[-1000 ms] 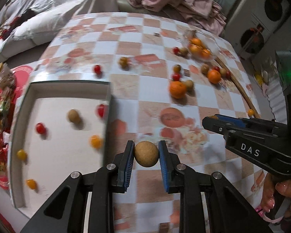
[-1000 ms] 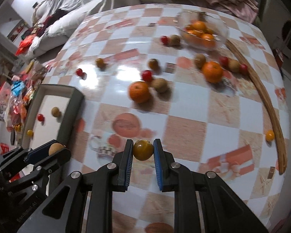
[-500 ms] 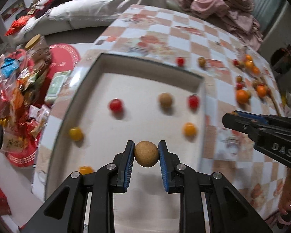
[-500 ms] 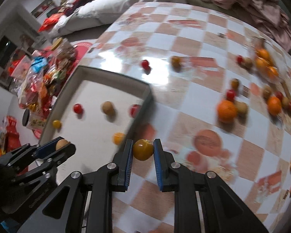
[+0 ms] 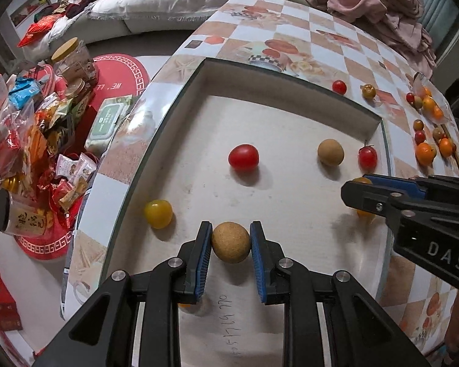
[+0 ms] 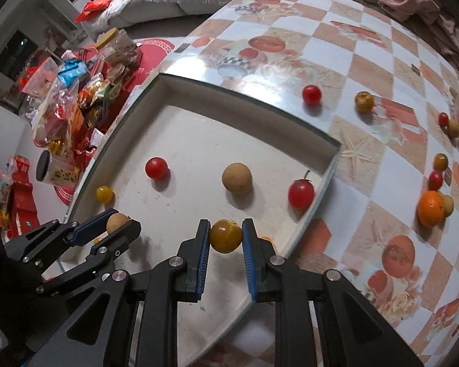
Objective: Organize fruits
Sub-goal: 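Carry the kiwi and orange tomato into the white tray, then open both tools to release the kiwi and tomato in the tray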
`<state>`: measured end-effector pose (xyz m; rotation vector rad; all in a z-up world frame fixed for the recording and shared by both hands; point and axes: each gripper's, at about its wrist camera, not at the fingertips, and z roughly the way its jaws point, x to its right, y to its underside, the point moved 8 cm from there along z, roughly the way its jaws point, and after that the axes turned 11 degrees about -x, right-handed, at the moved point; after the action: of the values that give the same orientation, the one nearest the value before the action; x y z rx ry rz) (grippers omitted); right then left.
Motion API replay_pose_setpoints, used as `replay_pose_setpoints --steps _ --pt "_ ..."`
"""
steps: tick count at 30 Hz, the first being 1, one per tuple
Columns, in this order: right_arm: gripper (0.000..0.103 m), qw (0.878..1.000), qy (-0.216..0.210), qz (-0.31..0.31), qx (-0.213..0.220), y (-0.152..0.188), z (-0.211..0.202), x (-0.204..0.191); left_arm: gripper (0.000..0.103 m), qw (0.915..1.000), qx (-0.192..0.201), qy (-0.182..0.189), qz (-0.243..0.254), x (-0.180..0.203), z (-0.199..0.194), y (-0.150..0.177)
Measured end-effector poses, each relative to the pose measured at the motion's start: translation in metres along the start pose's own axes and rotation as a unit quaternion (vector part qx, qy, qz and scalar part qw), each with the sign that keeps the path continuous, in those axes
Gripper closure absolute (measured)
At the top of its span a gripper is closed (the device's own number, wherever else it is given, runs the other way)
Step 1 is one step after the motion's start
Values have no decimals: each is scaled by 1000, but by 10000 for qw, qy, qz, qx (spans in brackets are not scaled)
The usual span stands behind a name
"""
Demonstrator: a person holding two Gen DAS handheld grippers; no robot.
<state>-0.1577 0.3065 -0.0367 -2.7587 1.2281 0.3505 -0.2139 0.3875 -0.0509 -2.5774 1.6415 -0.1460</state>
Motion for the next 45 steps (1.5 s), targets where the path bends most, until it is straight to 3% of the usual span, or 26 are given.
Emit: replay_pose_setpoints --steps 27,29,31,32,37,41,45 --pt "78 9991 216 -145 -328 -3 28 -6 76 9994 -57 -184 302 4 9 10" --pt "72 9992 159 -128 -331 -3 28 -6 76 9993 -53 -128 339 5 8 11" --pt "62 9994 124 -140 -284 -4 24 -8 50 9992 -42 -119 370 5 7 13" --pt "56 9995 108 -149 -263 -4 22 -8 32 9992 50 -158 358 4 5 14" --pt "53 9998 41 -172 -118 -8 10 -12 31 9985 133 -235 473 6 -1 15" --pt "26 9999 6 -138 -14 -10 -1 -11 31 9985 96 -230 480 9 -4 15" --pt "20 9998 16 -141 146 -11 -17 -11 31 9985 63 -257 489 13 -9 15"
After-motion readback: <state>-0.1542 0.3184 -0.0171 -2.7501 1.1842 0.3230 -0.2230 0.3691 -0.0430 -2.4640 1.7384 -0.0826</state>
